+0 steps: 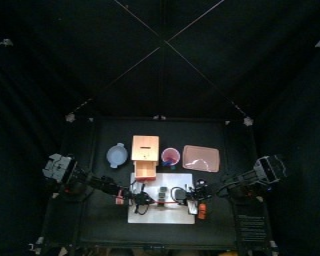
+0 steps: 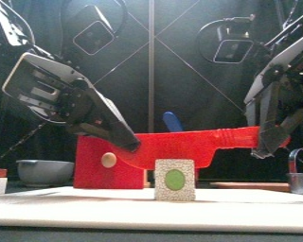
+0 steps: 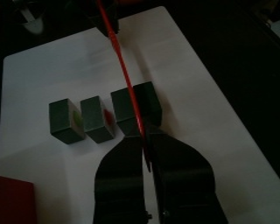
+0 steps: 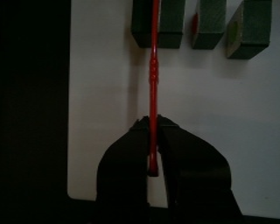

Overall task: Place sushi on board then cut the sushi with the knife then place the pieces on the plate
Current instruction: Cut the sushi into 4 pieces

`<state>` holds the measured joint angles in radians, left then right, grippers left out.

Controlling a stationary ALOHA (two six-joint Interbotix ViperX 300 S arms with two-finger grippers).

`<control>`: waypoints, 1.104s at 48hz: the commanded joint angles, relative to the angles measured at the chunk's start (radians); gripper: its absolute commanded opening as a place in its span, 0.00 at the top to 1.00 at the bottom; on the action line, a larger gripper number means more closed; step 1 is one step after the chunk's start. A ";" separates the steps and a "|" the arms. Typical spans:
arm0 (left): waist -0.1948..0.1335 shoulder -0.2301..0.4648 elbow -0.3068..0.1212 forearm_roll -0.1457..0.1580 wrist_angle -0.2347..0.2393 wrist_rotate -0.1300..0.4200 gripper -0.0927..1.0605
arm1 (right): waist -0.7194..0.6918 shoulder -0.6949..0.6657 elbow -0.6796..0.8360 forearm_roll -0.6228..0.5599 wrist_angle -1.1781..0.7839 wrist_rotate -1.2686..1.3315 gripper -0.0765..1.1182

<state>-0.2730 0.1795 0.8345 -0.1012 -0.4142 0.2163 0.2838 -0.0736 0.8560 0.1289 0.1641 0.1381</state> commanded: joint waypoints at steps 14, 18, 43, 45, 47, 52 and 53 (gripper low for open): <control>-0.012 -0.018 -0.023 -0.015 0.083 0.011 0.66 | 0.006 -0.012 -0.037 -0.015 0.044 -0.003 0.61; -0.008 -0.103 -0.017 0.005 0.083 0.015 0.66 | 0.003 -0.083 -0.041 -0.043 0.086 -0.002 0.61; 0.149 -0.278 0.015 -0.015 -0.215 0.072 0.08 | -0.109 -0.350 0.017 0.026 0.199 0.005 0.61; 0.152 -0.279 0.023 -0.015 -0.272 0.077 0.07 | -0.120 -0.365 0.023 0.081 0.204 0.006 0.61; 0.158 -0.278 0.034 -0.015 -0.313 0.081 0.07 | -0.127 -0.383 0.032 0.160 0.213 0.015 0.61; 0.164 -0.275 0.064 -0.015 -0.382 0.100 0.07 | -0.146 -0.430 0.066 0.342 0.236 0.146 0.61; 0.164 -0.275 0.069 -0.015 -0.390 0.103 0.07 | -0.147 -0.436 0.072 0.362 0.242 0.175 0.61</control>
<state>-0.1120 -0.0844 0.9050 -0.1166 -0.7670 0.3129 0.1503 -0.4709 0.9219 0.3927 0.3973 0.2332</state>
